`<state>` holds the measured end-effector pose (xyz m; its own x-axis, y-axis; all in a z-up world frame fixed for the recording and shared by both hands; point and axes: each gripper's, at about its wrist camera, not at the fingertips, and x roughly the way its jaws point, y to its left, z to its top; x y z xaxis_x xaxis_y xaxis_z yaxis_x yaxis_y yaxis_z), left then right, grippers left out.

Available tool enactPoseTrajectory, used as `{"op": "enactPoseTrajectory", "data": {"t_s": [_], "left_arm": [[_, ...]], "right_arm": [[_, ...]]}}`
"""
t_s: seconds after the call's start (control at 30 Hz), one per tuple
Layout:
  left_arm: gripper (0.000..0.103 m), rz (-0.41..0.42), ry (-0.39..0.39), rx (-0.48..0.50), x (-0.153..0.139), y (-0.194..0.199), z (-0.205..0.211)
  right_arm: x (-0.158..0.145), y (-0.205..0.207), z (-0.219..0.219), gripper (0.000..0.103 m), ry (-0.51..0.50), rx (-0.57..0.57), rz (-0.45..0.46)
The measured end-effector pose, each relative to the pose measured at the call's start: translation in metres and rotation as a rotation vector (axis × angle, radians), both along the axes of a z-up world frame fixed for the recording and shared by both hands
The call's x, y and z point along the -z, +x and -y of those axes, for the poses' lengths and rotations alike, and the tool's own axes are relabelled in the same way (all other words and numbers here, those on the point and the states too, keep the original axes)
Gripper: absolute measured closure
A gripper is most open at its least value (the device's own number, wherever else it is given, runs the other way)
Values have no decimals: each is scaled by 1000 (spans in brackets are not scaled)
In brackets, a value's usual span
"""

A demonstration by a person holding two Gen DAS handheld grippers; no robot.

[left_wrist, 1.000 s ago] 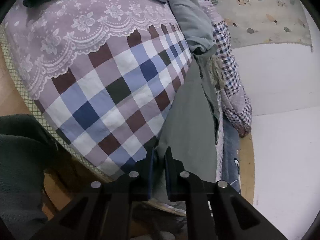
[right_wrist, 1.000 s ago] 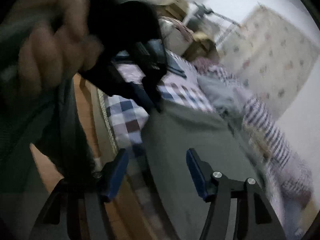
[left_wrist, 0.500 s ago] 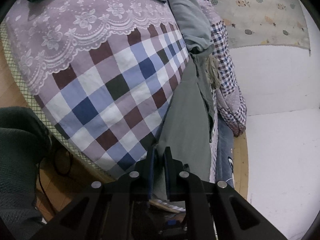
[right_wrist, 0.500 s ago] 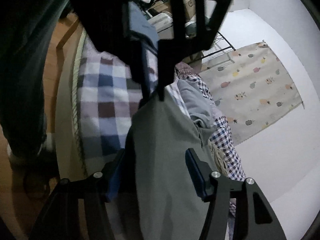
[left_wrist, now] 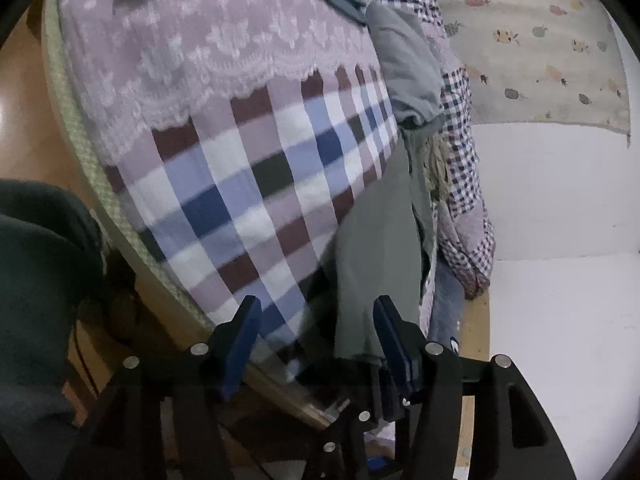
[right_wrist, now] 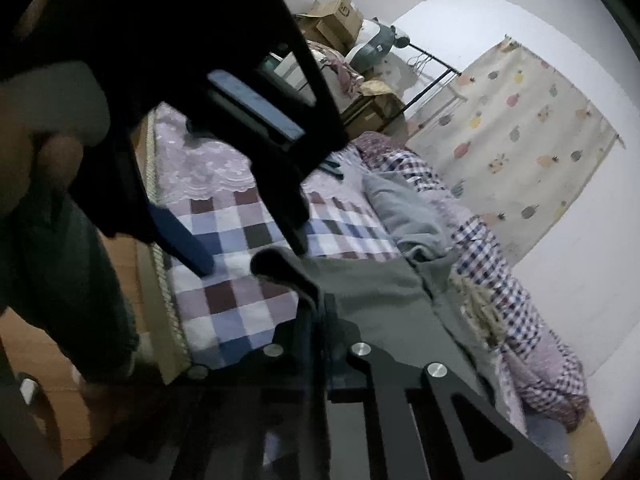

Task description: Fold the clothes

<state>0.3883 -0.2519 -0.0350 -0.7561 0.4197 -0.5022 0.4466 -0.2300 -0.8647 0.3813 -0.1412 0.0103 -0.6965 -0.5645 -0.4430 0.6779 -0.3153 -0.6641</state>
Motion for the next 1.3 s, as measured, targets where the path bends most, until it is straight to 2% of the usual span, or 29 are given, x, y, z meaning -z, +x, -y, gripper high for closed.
{"op": "enactPoseTrajectory", "data": {"t_s": [0.17, 0.3, 0.37, 0.4, 0.47, 0.57, 0.7, 0.87, 1.3], "left_arm": [[41, -28, 46, 20, 5, -9, -4], [44, -56, 51, 25, 2, -11, -5], [71, -74, 48, 24, -1, -10, -5], [76, -79, 48, 21, -1, -10, -4], [98, -100, 54, 23, -2, -10, -4], [101, -121, 17, 24, -9, -10, -5], [101, -156, -4, 8, -18, -8, -1], [101, -157, 32, -15, -14, -6, 5], [102, -237, 19, -32, -31, 0, 10]], "right_arm": [[-4, 9, -1, 101, -5, -20, 32], [-6, 16, -2, 102, -7, -33, 42], [-4, 19, -1, 101, -4, -39, 44], [-3, 20, -1, 101, -2, -42, 45], [-1, 21, -2, 101, 2, -40, 45], [1, 22, -5, 98, 7, -33, 35], [2, 21, -9, 76, 14, -7, 16], [2, 18, -9, 72, 30, 37, 18], [0, 9, -26, 59, 1, 106, 13]]}}
